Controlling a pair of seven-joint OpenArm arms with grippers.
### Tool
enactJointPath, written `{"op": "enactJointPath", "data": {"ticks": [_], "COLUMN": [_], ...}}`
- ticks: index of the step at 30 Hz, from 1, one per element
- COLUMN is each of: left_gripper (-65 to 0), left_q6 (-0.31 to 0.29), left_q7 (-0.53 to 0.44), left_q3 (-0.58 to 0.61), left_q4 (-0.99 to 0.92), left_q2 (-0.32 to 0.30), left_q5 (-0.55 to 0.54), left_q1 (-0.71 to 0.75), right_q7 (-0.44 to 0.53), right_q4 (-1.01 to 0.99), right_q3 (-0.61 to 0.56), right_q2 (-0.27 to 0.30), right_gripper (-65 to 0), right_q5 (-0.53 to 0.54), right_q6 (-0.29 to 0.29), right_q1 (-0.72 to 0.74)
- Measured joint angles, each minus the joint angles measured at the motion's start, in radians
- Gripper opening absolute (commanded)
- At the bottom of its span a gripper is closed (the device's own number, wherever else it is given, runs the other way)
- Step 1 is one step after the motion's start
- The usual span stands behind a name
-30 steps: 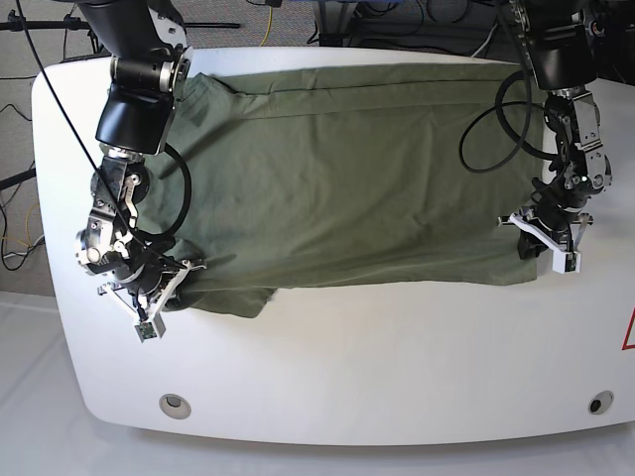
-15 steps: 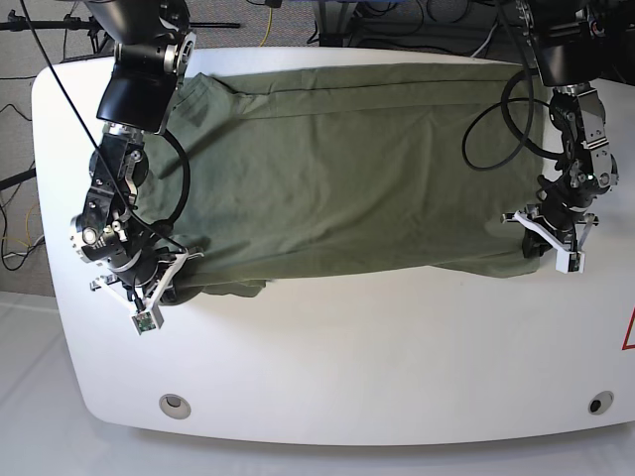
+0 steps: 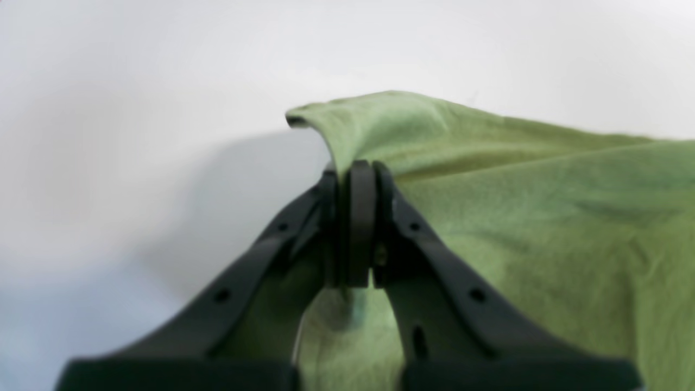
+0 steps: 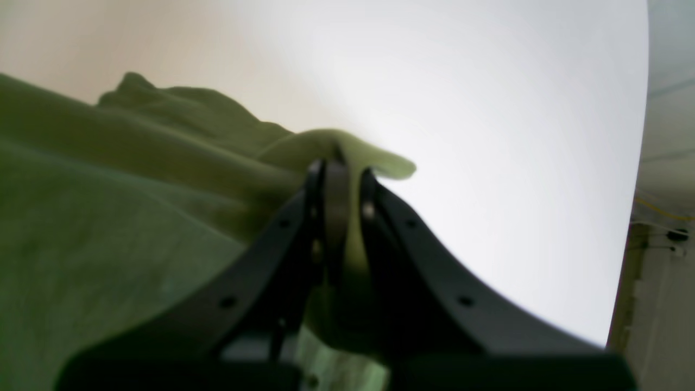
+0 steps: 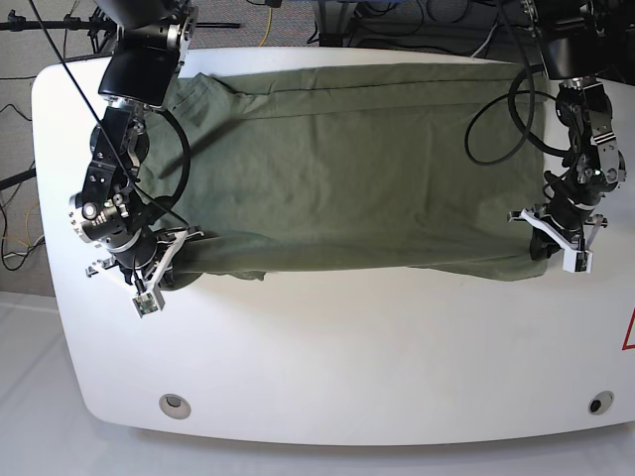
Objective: Fold the T-shirt properly
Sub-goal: 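Fold the hem over the shirt body toward the collar strip with both grippers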
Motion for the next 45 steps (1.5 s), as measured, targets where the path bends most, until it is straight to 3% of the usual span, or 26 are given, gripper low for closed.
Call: {"op": "enactJointPath", "data": {"ticks": [31,45], "left_gripper": [-65.0,-65.0], "left_q6": [-0.008,-0.008], "left_q7": [0.048,0.048], "left_q3": [-0.052,-0.096], "left_q4": [0.184,0.244], "left_q2": [-0.004,0.012], "left_q5": [-0.009,-0.012], "left_q1": [0.21,0.301], "right_q7": [-0.046,-0.045], "right_q4": [0.274,0.315], "right_q3": [0.017,0.02], "right_q2": [-0.007,-0.008], "right_gripper": [-65.0,-64.8], "right_q5": [0.0,0.0], "right_q6": [0.01,0.01], "right_q1": [-0.283,-0.344]}}
